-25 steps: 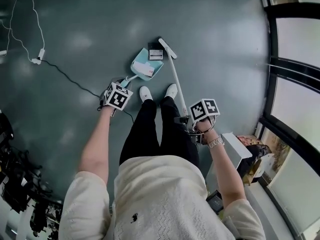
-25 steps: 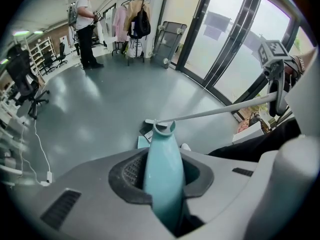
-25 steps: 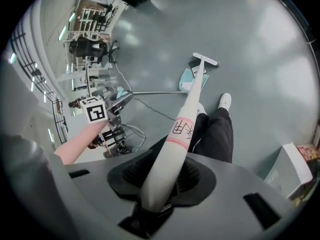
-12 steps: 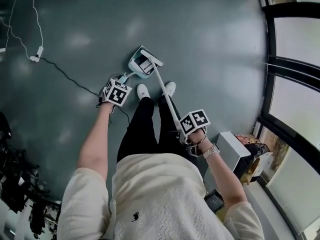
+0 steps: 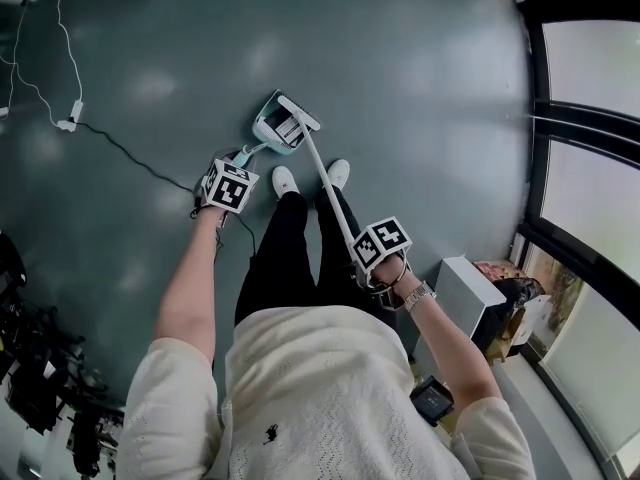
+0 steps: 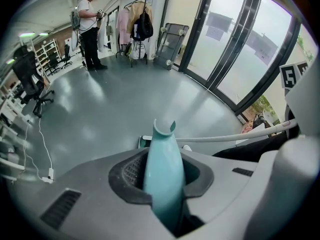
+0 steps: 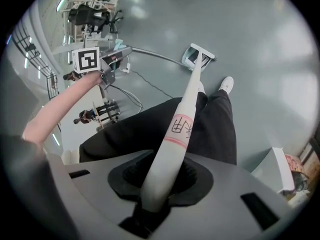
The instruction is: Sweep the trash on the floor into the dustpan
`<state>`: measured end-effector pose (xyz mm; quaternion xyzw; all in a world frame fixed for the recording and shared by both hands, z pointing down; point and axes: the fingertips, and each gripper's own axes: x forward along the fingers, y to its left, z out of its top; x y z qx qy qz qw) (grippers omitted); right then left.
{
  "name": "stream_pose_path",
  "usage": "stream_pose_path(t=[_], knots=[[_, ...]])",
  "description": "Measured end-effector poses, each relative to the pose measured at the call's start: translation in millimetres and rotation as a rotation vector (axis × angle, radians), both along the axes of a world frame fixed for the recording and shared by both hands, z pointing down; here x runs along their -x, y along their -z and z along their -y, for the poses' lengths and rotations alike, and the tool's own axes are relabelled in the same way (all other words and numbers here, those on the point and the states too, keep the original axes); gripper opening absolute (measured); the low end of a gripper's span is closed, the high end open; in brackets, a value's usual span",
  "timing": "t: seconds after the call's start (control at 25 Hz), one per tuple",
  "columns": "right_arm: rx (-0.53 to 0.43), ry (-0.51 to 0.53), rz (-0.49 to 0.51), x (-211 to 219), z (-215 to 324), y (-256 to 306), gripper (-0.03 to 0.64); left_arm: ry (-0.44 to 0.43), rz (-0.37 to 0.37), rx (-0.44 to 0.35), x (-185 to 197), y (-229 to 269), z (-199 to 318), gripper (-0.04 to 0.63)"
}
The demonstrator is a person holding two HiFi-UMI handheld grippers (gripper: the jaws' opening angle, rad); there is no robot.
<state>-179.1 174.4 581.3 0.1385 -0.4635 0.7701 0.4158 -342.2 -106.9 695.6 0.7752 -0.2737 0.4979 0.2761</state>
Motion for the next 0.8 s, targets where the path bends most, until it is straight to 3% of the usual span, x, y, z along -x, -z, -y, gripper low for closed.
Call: stream_pose_path(t=[0.8], knots=[[-0.018, -0.033, -0.006, 2.7, 2.4, -1.4, 0.106, 0.003, -0.002, -0.004, 1.8, -1.8, -2.7, 0.098]])
